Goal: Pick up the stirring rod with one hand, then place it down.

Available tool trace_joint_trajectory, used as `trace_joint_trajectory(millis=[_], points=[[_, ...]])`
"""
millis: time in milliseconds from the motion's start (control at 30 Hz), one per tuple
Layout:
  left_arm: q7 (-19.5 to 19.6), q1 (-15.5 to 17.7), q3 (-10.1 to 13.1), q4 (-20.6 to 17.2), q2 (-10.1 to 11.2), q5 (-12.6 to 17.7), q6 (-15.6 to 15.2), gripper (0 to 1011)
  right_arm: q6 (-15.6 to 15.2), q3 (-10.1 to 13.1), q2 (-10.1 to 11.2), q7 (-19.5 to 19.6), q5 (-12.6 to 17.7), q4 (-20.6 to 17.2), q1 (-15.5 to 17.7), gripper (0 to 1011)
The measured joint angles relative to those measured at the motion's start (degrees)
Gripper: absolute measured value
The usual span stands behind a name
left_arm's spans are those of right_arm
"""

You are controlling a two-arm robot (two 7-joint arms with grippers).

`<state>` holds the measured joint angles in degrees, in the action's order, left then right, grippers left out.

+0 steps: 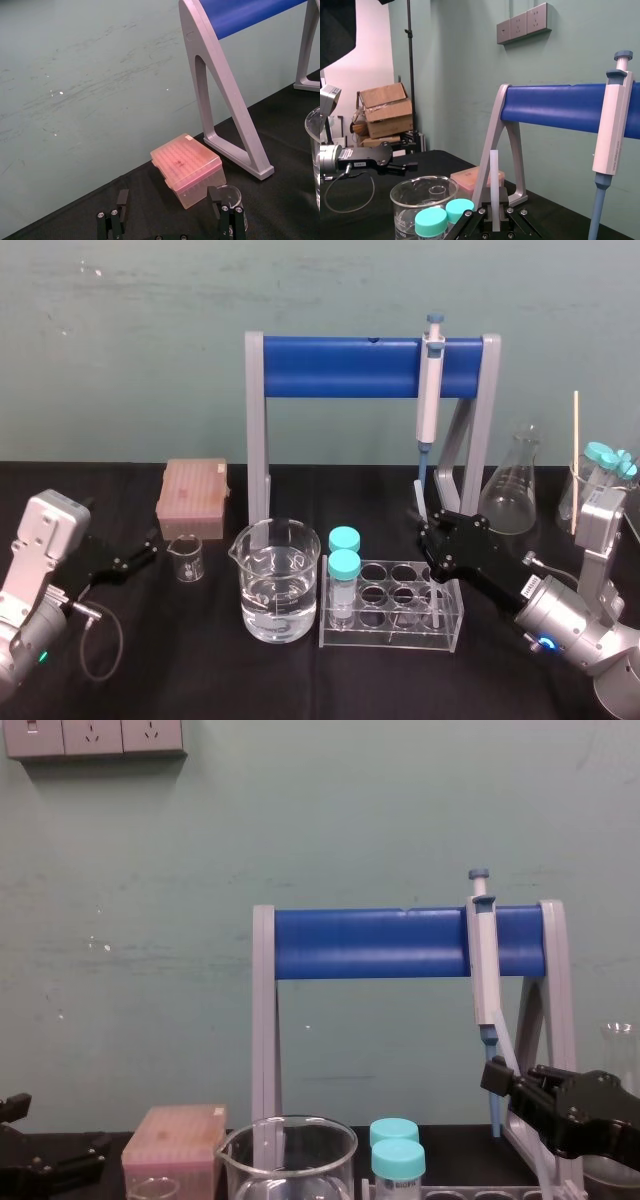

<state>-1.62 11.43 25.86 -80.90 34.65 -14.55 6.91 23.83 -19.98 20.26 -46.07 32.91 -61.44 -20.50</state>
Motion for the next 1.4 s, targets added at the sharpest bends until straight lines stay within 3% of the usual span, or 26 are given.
trace_joint_trajectory(millis=[400, 633, 733, 833, 1267, 1400], points=[[0.0, 0.0, 0.0, 0.0, 0.0, 0.0, 0.0, 1000, 0.1, 0.1, 0.0, 0.0, 0.1, -0.1, 0.1, 75], [0.0, 0.0, 0.0, 0.0, 0.0, 0.0, 0.0, 1000, 0.1, 0.1, 0.0, 0.0, 0.1, -0.1, 0.1, 261], [0.0, 0.0, 0.0, 0.0, 0.0, 0.0, 0.0, 1000, 0.1, 0.1, 0.0, 0.0, 0.1, -0.1, 0.1, 399], [0.0, 0.0, 0.0, 0.0, 0.0, 0.0, 0.0, 1000, 0.1, 0.1, 0.0, 0.0, 0.1, -0.1, 0.1, 456], [0.0, 0.0, 0.0, 0.0, 0.0, 0.0, 0.0, 1000, 0.1, 0.1, 0.0, 0.0, 0.1, -0.1, 0.1, 890], [0.0, 0.0, 0.0, 0.0, 0.0, 0.0, 0.0, 1000, 0.1, 0.1, 0.0, 0.0, 0.1, -0.1, 0.1, 966]])
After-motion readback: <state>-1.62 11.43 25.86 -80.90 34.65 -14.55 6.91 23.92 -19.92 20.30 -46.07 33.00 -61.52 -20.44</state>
